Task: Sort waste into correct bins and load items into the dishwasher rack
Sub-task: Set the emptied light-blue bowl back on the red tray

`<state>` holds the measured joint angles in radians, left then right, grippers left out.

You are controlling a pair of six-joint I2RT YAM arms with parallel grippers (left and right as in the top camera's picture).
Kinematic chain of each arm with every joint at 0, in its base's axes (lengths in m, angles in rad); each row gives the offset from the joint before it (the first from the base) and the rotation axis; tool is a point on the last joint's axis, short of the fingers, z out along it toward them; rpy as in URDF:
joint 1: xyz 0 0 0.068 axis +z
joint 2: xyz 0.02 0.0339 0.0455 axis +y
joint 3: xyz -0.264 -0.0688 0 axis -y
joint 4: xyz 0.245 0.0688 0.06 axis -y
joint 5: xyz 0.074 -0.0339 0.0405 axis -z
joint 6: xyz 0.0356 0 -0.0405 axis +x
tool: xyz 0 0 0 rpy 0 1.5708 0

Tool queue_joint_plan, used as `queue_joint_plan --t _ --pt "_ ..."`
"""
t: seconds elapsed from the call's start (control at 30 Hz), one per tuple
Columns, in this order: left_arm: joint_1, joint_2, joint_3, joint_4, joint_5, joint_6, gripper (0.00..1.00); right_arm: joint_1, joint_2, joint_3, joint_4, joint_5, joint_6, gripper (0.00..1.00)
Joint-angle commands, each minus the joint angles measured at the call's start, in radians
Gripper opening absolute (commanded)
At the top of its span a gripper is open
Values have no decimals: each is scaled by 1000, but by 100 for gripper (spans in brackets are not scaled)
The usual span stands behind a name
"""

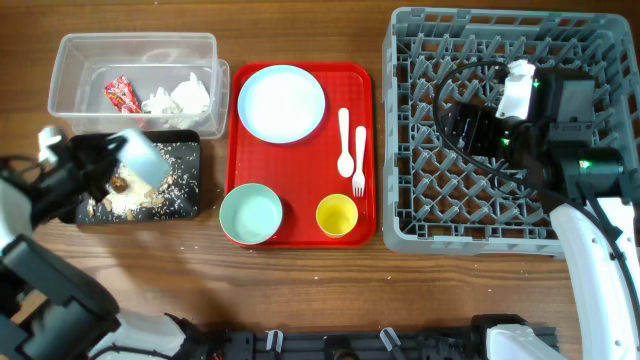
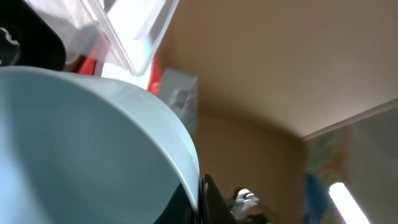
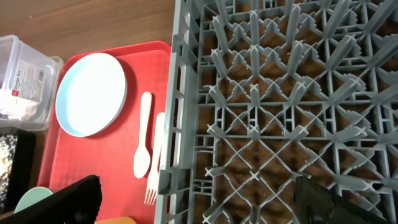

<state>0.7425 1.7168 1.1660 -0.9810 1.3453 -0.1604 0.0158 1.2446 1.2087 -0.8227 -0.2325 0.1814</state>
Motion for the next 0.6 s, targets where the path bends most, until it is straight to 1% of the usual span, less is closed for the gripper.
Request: queue_joint_plan --t 0.0,0.1,0.13,0.33,0.37,0.47,0.57 --pt "-192 -73 93 79 -216 -155 4 -4 9 20 6 -6 13 100" --pt "-352 -93 142 160 -325 -231 4 -4 9 20 6 -6 31 100" --pt "-462 -96 175 180 -447 -249 4 -4 9 20 6 -6 32 100" --pt "-834 -90 203 215 -862 -249 4 -4 9 20 6 -6 31 100" --pt "-874 -86 203 216 -906 -248 4 -4 9 20 6 -6 31 100" --pt "-1025 -56 203 216 -1102 -249 4 -4 9 20 6 -6 31 100" --pt "-1127 -9 203 214 -1217 -248 4 -4 9 20 6 -6 31 100"
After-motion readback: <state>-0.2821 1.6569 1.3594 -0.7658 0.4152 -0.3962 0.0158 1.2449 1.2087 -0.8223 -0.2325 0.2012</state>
